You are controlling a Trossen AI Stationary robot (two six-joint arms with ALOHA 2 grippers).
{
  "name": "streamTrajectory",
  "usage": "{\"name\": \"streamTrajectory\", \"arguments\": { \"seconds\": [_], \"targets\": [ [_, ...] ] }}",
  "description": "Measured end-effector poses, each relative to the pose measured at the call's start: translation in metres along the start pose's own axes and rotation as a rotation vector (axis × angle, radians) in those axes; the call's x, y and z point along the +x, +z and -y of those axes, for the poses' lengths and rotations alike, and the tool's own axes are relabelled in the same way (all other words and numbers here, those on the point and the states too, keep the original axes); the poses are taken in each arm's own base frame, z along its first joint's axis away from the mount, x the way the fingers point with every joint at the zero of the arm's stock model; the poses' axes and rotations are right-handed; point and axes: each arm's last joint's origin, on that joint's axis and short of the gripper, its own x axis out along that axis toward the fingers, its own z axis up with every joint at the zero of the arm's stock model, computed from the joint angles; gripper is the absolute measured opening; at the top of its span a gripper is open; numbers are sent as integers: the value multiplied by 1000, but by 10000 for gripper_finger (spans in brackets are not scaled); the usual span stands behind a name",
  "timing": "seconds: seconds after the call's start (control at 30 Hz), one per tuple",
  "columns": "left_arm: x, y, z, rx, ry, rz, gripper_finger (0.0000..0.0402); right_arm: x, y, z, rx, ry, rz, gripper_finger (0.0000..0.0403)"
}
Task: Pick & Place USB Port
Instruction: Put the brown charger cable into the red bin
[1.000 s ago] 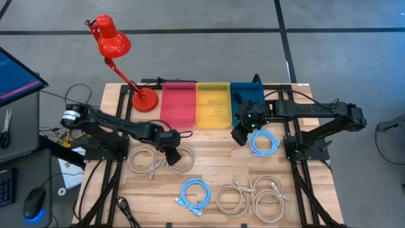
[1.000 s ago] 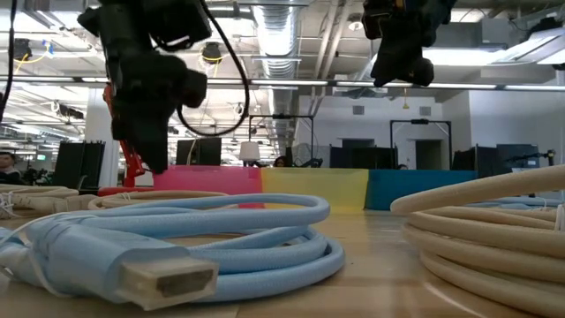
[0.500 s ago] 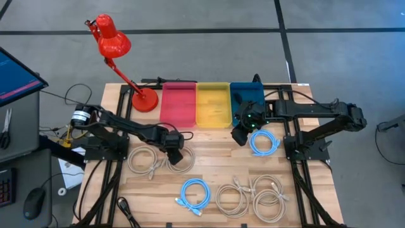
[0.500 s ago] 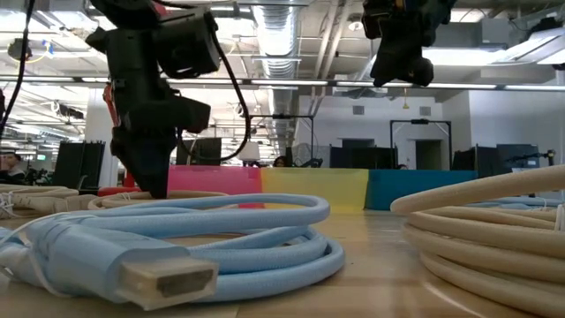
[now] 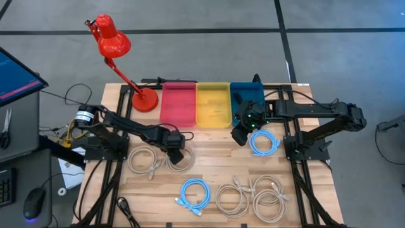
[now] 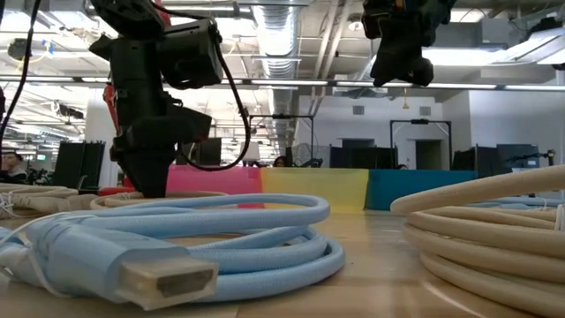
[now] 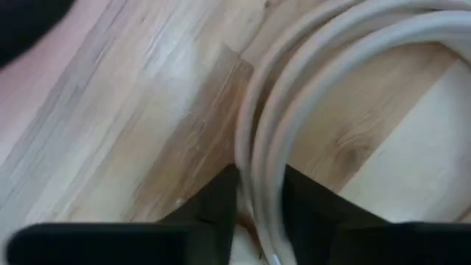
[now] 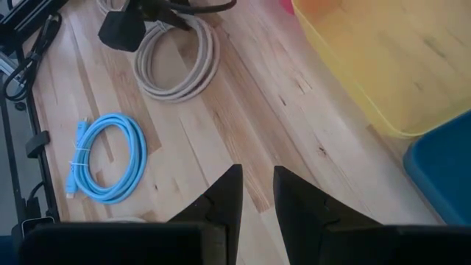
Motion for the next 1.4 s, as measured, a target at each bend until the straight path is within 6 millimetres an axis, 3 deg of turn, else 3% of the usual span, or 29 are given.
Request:
{"name": "streamTrajectory", "arguments": {
  "seconds": [0.1,0.33,0.67,1.0,1.4],
  "targets": [
    [-8,2,1,-4,-27,36,25,0,0,0,0,0,0,71],
    [-31,3,3,-53,-107,109,25,0,0,0,0,0,0,71],
    [-94,3,-8,-127,-194,400,25,0,1,1,0,-30,16,71],
    [-134,16,-60,-210,-23,676,25,0,1,1,0,-29,17,71],
    [-129,47,-130,-288,231,708,25,0,1,1,0,-29,17,71]
  ]
}}
